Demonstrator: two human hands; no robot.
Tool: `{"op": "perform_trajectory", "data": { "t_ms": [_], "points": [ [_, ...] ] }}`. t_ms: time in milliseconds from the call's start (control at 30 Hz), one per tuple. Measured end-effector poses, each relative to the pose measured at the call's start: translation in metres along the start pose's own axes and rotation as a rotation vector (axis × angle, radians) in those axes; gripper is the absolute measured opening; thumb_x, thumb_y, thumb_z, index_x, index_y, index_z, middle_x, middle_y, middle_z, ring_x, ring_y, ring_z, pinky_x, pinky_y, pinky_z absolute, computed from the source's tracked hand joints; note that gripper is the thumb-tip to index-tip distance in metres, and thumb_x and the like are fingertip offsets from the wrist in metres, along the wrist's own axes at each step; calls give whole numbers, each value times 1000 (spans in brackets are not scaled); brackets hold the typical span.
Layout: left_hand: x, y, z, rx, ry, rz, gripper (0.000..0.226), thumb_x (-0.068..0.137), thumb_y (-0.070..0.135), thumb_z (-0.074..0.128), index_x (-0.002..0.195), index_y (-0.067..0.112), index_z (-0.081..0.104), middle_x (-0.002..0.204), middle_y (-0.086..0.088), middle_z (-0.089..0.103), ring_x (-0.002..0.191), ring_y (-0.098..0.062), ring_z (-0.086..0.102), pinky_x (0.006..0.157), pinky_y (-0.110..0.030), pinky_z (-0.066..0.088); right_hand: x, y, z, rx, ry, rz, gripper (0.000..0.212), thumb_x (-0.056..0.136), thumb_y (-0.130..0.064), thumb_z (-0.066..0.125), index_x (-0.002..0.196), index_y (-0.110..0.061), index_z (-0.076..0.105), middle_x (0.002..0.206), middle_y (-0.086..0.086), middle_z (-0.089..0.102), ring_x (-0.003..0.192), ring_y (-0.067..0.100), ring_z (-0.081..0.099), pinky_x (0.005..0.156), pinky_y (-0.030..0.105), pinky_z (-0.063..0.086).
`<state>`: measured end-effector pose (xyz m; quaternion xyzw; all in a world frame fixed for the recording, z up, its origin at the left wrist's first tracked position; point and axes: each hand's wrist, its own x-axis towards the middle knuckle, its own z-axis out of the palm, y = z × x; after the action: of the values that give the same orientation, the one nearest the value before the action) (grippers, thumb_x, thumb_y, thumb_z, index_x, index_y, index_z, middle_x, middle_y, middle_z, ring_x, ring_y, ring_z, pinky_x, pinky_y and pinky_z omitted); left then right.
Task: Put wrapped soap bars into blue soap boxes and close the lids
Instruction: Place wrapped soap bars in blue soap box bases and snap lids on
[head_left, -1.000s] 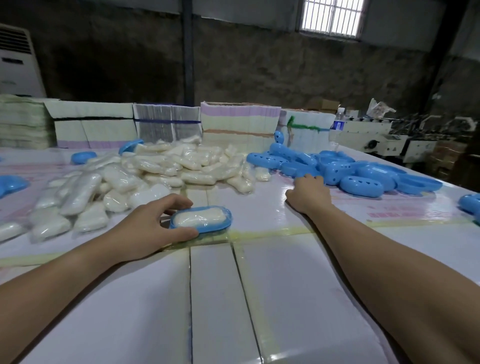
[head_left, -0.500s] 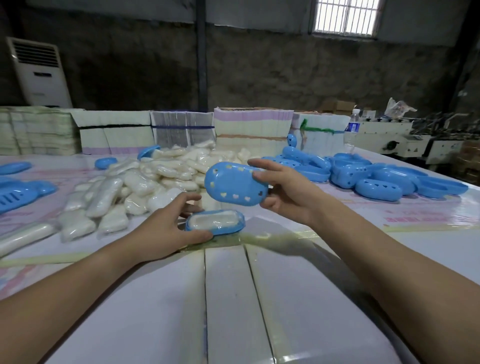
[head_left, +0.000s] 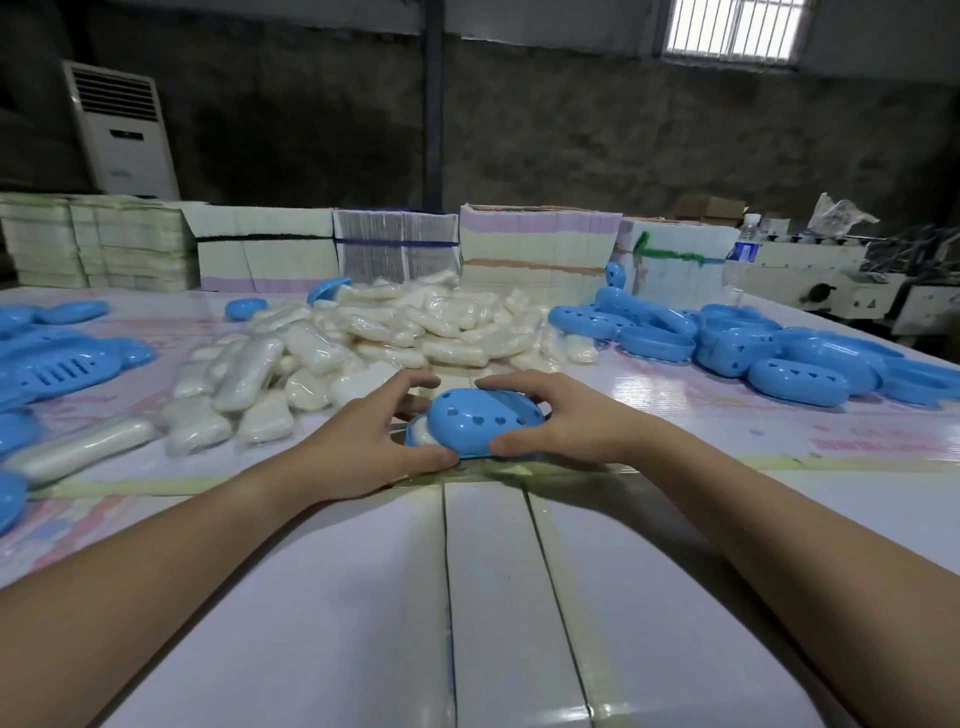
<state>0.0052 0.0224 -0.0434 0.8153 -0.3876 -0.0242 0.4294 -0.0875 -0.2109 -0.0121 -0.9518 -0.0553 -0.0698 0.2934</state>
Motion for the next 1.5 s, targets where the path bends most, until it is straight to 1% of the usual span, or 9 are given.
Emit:
{"op": "perform_trajectory", "data": {
  "t_ms": [233,333,500,733,1000,1133,1300,1400,1500],
  "points": [
    [2,-3,-1,29,7,21,70,69,39,88,126,49,48,117,20,60,97,11,58,72,-6,46,3,0,3,-21,61,-82,63,75,-53,72,133,-51,47,125,-23,48,101,-21,44,76,11,39],
    [1,-2,-4,11,-25,18,73,67,44,88,125,52,46,113,17,63,83,6,65,67,-8,47,4,0,8,-29,74,-92,60,80,-51,73,134,-50,47,125,-22,47,101,-18,46,77,10,38],
    [0,0,-6,-15,-45,-3,85,54,59,84,129,52,44,113,16,62,92,2,67,79,-19,53,6,-1,10,-52,48,-89,60,85,-51,68,140,-47,44,126,-17,47,104,-9,46,81,12,38],
    [1,2,-6,-10,-47,-27,90,47,66,79,128,52,43,113,17,61,99,-3,64,82,-20,52,9,-6,11,-98,16,-76,59,87,-54,64,142,-43,44,126,-12,50,101,0,50,78,12,37],
    [2,2,-7,-6,-33,-4,73,52,59,86,116,45,54,111,19,64,97,10,60,80,-13,49,14,-13,14,-214,7,-128,55,89,-56,59,141,-42,46,117,-3,53,101,6,48,85,25,38],
    [4,-2,-8,20,-13,-2,59,66,46,90,114,45,55,111,19,64,98,9,59,79,-12,48,15,-13,19,-222,26,-128,57,86,-60,56,140,-43,47,114,-4,52,97,4,46,80,16,33],
    [1,-1,-8,59,-19,59,62,70,43,87,121,46,51,115,22,59,101,12,56,75,-2,45,13,-6,19,-65,70,-83,50,90,-59,55,136,-42,50,121,-14,53,100,-4,51,83,17,38],
    [0,-1,-6,106,33,84,56,75,37,85,121,41,55,115,18,60,101,-2,60,80,-10,49,10,-6,15,-21,82,-85,50,84,-63,59,131,-48,51,123,-19,52,99,-12,51,78,12,38],
    [0,-1,-5,87,75,97,46,79,38,81,118,38,58,109,14,65,97,-5,62,82,-19,53,3,-5,9,38,62,-92,61,72,-54,74,125,-56,45,122,-24,52,99,-2,57,77,14,45]
  ]
}}
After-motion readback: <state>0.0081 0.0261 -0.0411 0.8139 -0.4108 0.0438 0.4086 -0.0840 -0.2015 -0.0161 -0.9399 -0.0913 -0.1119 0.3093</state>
